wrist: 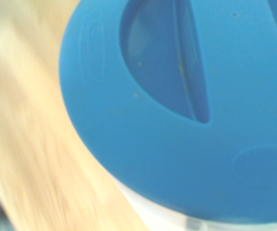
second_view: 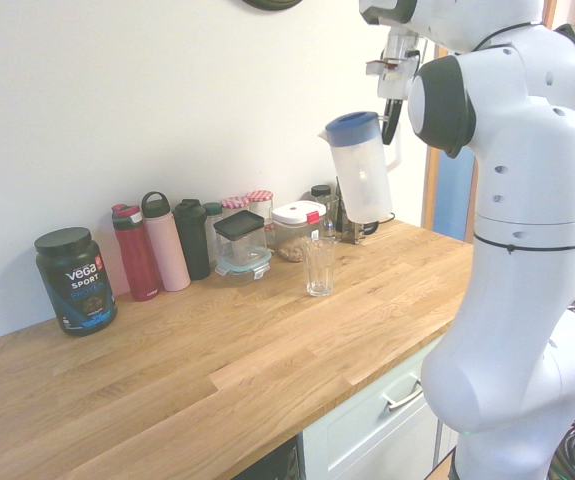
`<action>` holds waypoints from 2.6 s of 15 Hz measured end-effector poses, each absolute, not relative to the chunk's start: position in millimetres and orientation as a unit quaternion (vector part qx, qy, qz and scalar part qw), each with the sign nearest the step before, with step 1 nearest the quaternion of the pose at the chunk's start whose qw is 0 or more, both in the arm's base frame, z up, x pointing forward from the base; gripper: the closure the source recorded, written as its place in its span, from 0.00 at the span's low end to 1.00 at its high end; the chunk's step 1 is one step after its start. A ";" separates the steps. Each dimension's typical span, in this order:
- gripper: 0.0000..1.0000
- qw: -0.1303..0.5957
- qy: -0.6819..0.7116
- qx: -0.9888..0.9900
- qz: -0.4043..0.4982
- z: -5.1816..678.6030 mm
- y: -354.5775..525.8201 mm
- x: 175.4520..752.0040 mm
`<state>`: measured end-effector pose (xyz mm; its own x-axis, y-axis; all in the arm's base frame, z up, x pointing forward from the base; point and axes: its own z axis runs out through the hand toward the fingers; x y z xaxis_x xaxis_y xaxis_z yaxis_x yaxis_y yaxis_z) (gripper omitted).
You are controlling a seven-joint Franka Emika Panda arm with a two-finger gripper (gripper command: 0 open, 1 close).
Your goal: Pour me some water
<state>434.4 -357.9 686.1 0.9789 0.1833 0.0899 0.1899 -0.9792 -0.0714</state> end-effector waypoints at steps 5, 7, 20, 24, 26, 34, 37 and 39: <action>1.00 -0.046 -0.151 -0.987 -0.010 667.0 -374.0 432.0; 1.00 -0.060 -0.173 -0.983 0.001 646.3 -360.0 435.6; 1.00 -0.121 -0.208 -0.971 0.012 562.2 -275.9 445.5; 1.00 -0.141 -0.212 -0.967 0.018 550.5 -258.9 456.1; 1.00 -0.153 -0.214 -0.965 0.023 544.6 -258.3 456.8; 1.00 -0.231 -0.243 -0.942 0.025 557.3 -238.9 473.8; 1.00 -0.266 -0.258 -0.928 0.036 563.1 -233.5 476.0; 1.00 -0.291 -0.266 -0.918 0.042 564.7 -233.7 474.8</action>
